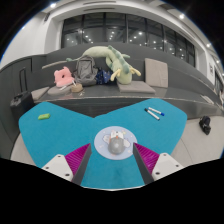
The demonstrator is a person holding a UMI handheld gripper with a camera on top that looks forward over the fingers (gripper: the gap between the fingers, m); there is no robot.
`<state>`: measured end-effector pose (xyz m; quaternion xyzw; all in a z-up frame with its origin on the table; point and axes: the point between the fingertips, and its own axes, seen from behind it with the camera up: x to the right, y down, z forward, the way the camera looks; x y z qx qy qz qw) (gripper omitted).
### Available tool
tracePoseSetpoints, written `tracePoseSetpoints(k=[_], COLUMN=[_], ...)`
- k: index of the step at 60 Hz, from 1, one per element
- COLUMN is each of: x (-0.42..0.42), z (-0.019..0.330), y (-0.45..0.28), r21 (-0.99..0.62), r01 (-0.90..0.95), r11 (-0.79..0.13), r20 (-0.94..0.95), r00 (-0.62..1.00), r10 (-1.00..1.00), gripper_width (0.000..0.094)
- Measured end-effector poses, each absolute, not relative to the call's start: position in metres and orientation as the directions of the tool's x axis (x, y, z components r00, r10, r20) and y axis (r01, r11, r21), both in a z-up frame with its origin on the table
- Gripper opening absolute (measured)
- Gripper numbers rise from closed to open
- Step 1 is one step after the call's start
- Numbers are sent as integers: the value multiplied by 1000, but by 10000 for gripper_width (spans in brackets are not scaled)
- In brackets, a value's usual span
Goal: Arrange mouse
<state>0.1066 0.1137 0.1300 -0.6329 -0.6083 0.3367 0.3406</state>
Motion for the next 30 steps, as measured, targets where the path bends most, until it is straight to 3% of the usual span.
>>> tracePoseSetpoints(k=[8,15,30], x=[201,256,289], z=[158,162,157], y=[92,72,48], r21=[-828,-813,-810], r01=[559,581,586], r11=[39,44,27], r20=[48,46,20], r00=[3,-11,-18], r10=[999,999,1000], gripper_width=[844,857,858])
